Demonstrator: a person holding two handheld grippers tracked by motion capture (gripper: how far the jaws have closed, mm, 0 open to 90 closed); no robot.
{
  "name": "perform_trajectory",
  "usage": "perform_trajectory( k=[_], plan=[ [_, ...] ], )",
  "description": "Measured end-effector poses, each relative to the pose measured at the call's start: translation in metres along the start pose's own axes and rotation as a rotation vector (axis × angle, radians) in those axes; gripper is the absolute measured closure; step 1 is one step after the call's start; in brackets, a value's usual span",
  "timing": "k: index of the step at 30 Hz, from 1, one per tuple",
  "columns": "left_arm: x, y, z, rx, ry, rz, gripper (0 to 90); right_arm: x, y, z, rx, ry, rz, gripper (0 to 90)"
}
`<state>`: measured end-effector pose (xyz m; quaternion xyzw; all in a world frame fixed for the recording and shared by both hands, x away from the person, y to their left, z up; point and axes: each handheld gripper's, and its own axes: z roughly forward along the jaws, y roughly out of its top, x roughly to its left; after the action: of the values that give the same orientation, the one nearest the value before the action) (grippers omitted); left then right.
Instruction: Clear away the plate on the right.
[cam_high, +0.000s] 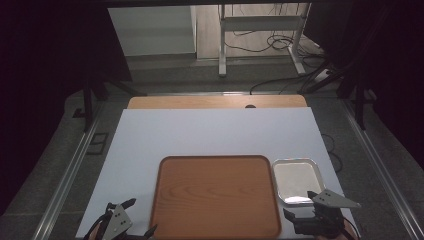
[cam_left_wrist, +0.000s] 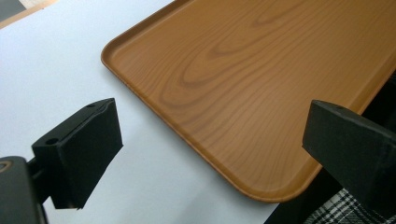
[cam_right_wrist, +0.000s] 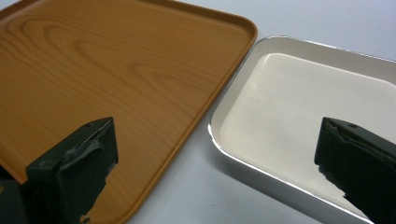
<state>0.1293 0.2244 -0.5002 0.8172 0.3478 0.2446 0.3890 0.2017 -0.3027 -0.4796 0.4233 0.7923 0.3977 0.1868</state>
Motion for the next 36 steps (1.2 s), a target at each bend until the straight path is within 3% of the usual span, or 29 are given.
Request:
perform_trajectory(
  k=[6, 30, 36],
  plan=[
    [0.000, 0.000, 0.000, 0.000, 0.000, 0.000, 4.7, -0.006, 0.001, -0.001, -0.015, -0.008, 0.029, 0.0],
    [0.000, 0.000, 0.000, 0.000, 0.001, 0.002, 4.6, -0.018, 0.006, 0.007, -0.020, -0.029, 0.024, 0.0],
    [0.000, -0.001, -0.001, -0.005, 0.003, -0.009, 4.6, -0.022, 0.012, 0.011, -0.017, -0.049, 0.046, 0.0]
  ],
)
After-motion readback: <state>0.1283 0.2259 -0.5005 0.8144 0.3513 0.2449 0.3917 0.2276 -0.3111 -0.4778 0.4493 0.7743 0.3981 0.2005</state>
